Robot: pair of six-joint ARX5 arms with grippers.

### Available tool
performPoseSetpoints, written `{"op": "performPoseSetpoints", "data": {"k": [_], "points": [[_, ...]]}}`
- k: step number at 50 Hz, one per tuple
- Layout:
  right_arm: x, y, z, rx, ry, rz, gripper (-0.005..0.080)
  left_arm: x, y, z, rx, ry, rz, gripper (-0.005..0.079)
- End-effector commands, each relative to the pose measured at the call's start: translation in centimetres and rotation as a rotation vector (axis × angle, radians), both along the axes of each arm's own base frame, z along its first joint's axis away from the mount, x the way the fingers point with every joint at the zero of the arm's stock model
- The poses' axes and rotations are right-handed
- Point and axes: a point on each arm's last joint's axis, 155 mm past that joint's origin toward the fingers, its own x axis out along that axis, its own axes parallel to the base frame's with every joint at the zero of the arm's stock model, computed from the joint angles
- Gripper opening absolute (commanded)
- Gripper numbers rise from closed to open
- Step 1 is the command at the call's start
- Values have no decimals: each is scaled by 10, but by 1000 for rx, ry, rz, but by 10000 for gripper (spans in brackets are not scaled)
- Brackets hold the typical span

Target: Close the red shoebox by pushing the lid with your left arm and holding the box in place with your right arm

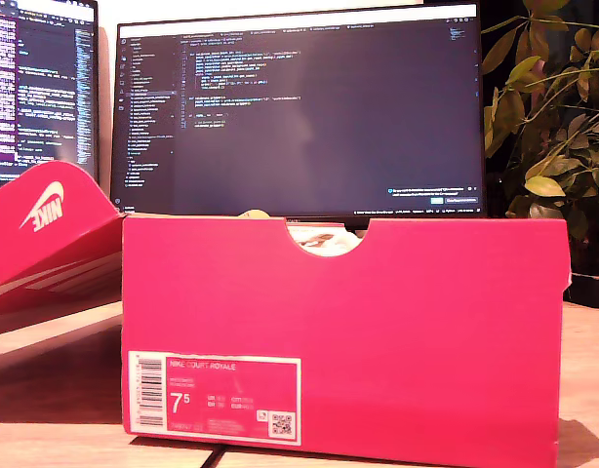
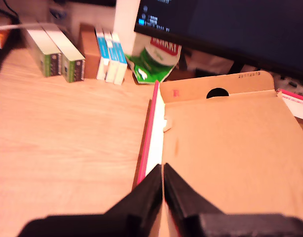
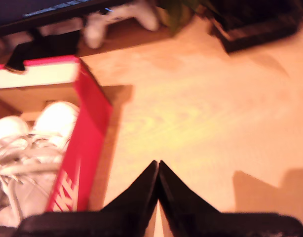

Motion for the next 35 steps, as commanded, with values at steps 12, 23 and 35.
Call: {"op": "performPoseSetpoints", "data": {"k": [12,23,35], "points": [[24,17,-37,-19,174,108,-12,32,25,-32,-45,192,-39,-19],[29,37,-81,19,302,183,-12,48,33,-57,-85,323,-73,-19],[41,61,-93,26,314,253,-12,65,32,-86,-144,418,-105,-19]]}}
